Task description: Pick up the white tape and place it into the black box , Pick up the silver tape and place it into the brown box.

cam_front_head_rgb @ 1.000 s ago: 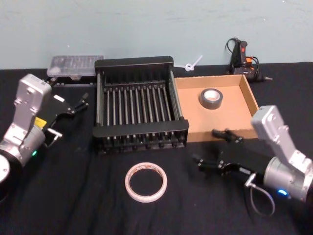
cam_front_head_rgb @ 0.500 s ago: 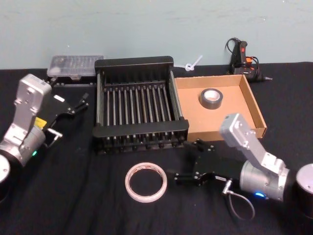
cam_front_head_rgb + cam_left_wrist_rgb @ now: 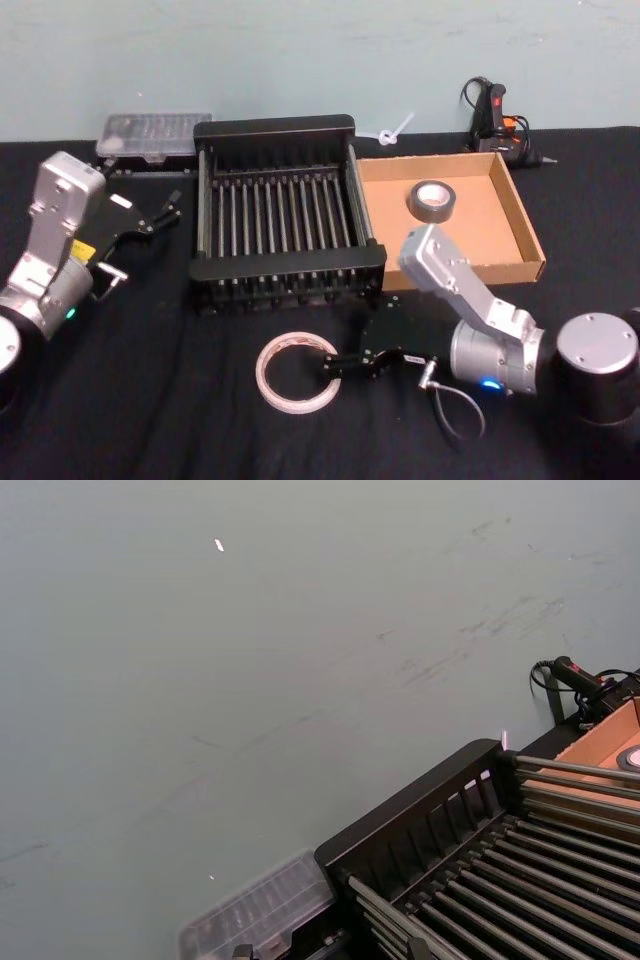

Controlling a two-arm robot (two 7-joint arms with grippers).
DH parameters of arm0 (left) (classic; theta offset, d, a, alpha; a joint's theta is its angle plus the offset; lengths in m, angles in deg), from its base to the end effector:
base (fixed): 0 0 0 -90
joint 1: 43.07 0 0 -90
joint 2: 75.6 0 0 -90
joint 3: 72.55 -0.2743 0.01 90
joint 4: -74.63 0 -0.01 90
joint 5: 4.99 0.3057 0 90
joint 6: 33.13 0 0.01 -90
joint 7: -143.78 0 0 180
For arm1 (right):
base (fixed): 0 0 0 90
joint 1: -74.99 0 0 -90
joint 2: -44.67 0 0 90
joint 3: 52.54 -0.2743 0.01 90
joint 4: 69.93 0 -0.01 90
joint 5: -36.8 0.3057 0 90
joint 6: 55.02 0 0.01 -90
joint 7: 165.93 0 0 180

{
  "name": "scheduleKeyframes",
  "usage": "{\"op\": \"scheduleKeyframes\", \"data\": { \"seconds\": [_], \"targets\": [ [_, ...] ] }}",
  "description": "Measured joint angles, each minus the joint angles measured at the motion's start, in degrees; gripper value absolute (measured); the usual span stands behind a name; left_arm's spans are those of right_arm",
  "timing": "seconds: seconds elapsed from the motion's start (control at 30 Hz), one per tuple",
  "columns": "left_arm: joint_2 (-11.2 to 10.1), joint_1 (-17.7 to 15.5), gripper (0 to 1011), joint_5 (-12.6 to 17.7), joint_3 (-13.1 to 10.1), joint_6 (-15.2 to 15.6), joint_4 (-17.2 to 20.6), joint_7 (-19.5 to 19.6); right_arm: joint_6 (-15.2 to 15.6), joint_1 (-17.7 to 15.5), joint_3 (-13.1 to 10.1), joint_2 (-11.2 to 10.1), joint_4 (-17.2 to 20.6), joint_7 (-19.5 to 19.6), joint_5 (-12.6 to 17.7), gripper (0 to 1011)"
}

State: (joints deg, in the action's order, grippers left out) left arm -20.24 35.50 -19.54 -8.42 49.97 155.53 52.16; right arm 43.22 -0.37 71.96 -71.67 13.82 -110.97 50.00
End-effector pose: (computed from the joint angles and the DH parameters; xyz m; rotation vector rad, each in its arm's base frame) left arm 0.3526 0.0745 -0.2891 0.3045 -0.2848 1.2479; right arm 0.3499 0.0220 -0.2889 -0.4048 0.0097 -0.4767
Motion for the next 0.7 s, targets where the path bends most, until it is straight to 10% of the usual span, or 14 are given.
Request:
{"op": "scheduleKeyframes", "data": {
  "seconds": [0.7],
  "targets": [
    [0.0,0.0,1001,0.0,0.0,0.0,0.0,0.0,4.88,4.11,4.12,1.99,-2.85,-0.01,-1.72,1002]
  ]
}}
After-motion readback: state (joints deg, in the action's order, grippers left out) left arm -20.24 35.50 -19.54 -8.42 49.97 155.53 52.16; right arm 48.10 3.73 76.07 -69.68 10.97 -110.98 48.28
